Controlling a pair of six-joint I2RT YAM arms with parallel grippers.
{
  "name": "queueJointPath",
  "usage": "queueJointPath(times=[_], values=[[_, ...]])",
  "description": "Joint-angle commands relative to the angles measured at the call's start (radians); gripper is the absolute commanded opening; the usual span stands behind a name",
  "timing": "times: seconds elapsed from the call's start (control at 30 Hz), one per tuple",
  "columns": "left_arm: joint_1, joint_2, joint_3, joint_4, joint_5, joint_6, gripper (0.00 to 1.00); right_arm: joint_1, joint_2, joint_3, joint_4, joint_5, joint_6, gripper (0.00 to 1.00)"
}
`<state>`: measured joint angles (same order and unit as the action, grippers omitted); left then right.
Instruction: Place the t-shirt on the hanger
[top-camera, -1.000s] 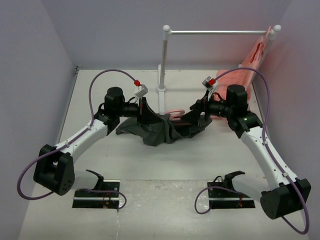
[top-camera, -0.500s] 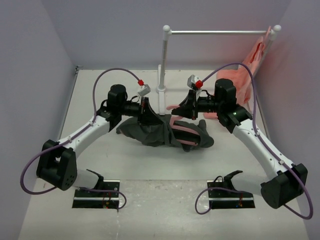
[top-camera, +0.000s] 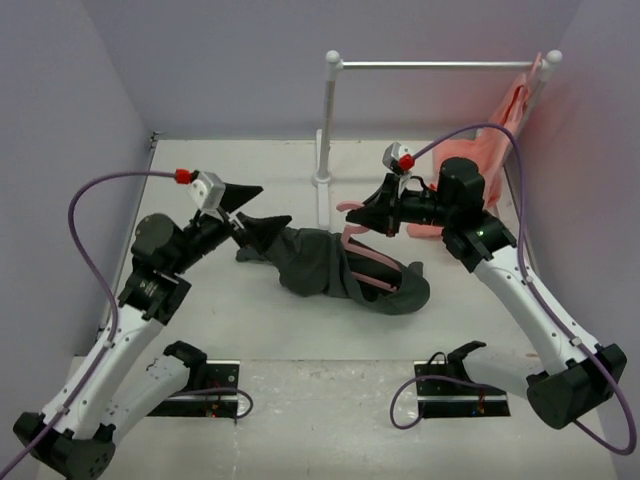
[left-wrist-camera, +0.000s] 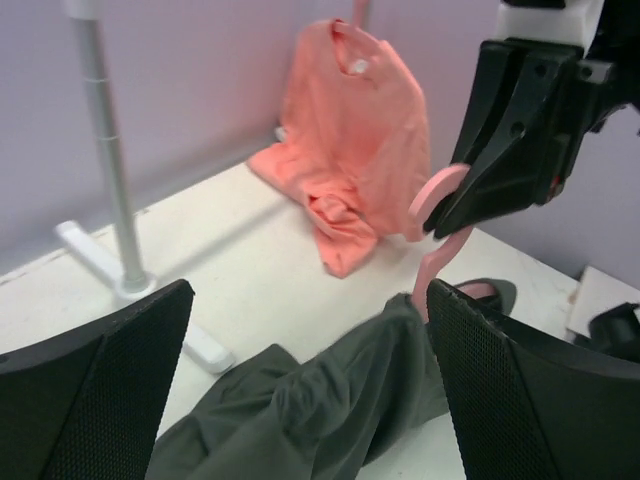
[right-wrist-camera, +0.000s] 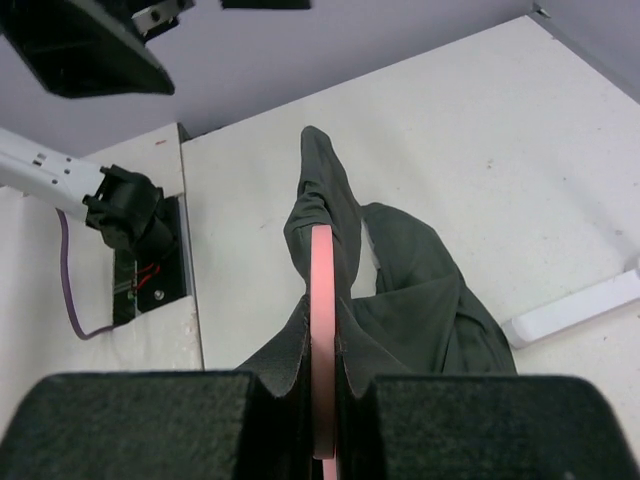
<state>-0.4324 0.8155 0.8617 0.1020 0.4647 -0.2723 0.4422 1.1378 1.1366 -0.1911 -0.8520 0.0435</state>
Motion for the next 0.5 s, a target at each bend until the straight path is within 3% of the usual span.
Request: queueJointPath(times=[0.0,0.13,0.3,0.43,0.47], values=[[0.003,-0.167,-0.202,-0.07,-0.323,0.007,0.99,-0.008,-0.005,0.106,-0.034,0.024,0.06,0.0],[0.003,-0.275,-0.312,-0.068,-0.439,-0.047,0.93,-0.01,0.011,0.179,-0.079,0.008,0.085,0.0],[0.003,-0.239,-0.342,-0.016,-0.479,-0.058,0.86,-0.01,0.018,0.234,-0.123,-0.039,0.091,0.0],[0.003,-0.139,-0.299,0.007,-0.471,-0.052,0.62,-0.01,0.012,0.256,-0.14,-0.062,0.09,0.0],[0.003,-0.126,-0.291,0.014,-0.471,-0.051,0.43,-0.01,0.009,0.259,-0.148,-0.056,0.088,0.0]])
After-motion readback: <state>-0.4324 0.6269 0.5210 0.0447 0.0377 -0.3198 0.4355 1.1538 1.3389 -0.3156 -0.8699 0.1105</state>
